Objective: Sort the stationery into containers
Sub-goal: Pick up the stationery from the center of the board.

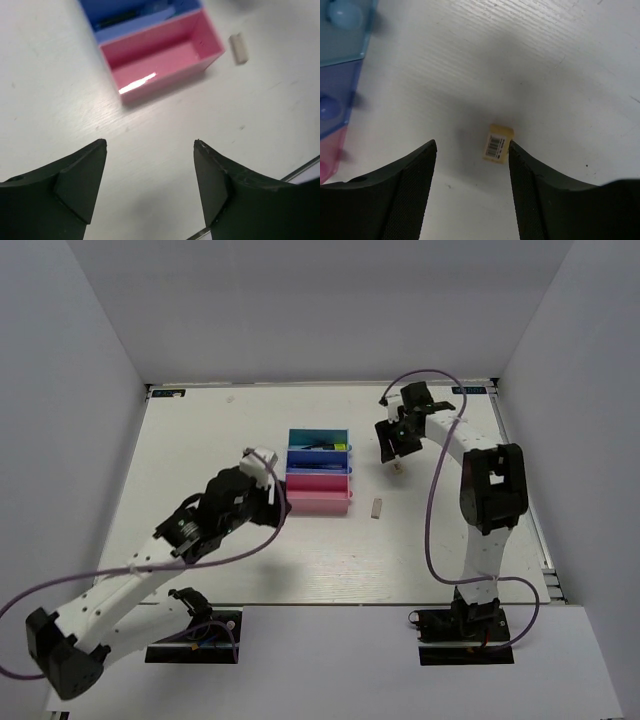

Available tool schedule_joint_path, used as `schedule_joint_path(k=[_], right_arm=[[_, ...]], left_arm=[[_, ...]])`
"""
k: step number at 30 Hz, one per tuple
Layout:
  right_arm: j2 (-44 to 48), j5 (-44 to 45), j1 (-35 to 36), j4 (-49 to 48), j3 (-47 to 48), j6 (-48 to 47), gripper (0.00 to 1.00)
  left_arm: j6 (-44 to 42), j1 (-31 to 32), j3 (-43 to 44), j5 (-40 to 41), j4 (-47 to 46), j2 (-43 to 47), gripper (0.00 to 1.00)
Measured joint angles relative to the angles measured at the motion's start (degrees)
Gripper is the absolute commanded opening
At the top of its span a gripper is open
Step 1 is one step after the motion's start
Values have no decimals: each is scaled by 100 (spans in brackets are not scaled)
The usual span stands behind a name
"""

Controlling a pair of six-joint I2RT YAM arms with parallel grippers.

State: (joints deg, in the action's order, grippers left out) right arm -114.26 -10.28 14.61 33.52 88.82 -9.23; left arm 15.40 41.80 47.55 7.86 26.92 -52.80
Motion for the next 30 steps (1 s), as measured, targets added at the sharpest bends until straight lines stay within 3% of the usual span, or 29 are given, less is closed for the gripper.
schedule_joint_path(k=[6, 13, 18, 24, 26, 30], right_arm=[[-625, 962, 284, 136, 323, -15, 62], [-702, 1576, 326, 260, 321, -24, 58], [-708, 1547, 326, 284, 313, -31, 42], [-752, 1307, 313, 323, 304, 7, 5], [-728, 1252, 302, 313, 278, 26, 0], [-363, 881, 282, 221, -227, 13, 0]], left_arm=[[-400, -37, -1189, 13, 789, 966, 79], [-507, -42, -1488, 92, 1123, 1484, 79], [-511, -44, -1510, 140, 1193, 1644, 79], [-514, -44, -1521, 162, 1211, 1692, 79], [-518, -44, -1521, 157, 1211, 1692, 79], [-535, -44, -1521, 155, 1211, 1690, 79]])
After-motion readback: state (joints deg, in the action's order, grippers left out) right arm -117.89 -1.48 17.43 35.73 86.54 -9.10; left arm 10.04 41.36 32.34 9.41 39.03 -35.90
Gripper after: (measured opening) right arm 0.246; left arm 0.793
